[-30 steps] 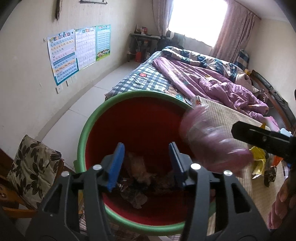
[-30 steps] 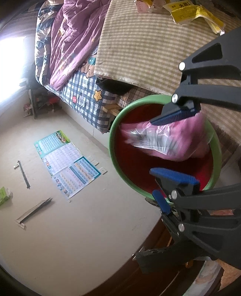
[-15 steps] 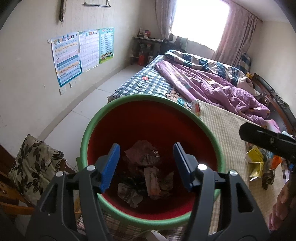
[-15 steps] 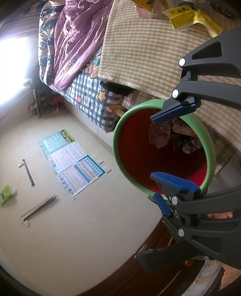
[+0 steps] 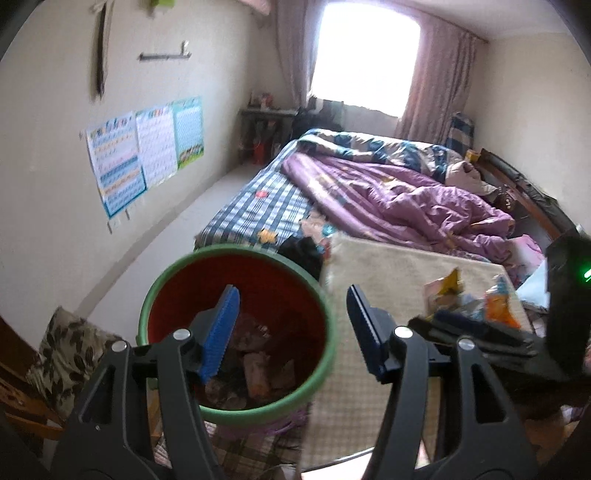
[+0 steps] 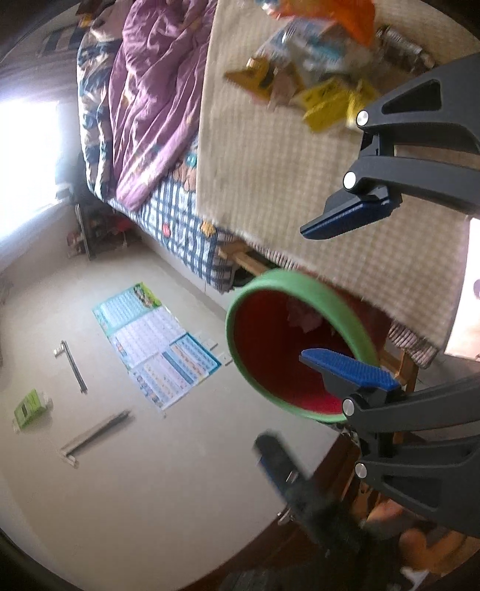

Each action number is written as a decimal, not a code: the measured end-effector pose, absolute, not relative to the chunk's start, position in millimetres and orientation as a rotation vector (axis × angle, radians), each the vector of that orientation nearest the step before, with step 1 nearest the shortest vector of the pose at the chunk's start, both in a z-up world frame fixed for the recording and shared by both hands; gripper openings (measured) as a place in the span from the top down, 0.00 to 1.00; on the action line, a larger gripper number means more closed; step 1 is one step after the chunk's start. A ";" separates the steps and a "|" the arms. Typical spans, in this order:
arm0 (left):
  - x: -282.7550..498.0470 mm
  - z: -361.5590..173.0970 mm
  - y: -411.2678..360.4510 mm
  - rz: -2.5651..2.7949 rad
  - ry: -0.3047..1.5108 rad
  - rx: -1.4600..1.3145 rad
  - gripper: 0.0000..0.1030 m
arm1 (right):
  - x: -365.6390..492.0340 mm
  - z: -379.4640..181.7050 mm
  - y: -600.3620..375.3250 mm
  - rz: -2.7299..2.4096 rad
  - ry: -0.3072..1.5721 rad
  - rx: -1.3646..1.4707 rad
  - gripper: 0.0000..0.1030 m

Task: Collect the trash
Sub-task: 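Move both tools back over the wrapper pile on the mat, then grasp the yellow printed wrapper with the left tool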

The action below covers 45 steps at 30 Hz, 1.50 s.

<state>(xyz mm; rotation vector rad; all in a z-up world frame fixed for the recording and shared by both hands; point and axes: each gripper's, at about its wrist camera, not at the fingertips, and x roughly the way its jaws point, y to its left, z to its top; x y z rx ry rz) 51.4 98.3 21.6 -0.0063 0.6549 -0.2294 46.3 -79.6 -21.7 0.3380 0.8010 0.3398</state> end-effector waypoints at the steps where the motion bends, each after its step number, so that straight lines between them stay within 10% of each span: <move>1: 47.4 27.6 92.9 -0.235 0.641 -0.002 0.44 | 42.8 -20.6 -83.6 0.329 0.799 0.332 0.42; 25: 14.7 54.9 15.5 -0.273 0.575 -0.004 0.44 | 2.9 -17.6 -177.1 0.205 0.776 0.246 0.35; 45: 54.5 -93.4 -71.4 -0.410 0.922 -0.038 0.44 | -31.2 -41.0 -286.1 0.126 0.807 0.301 0.35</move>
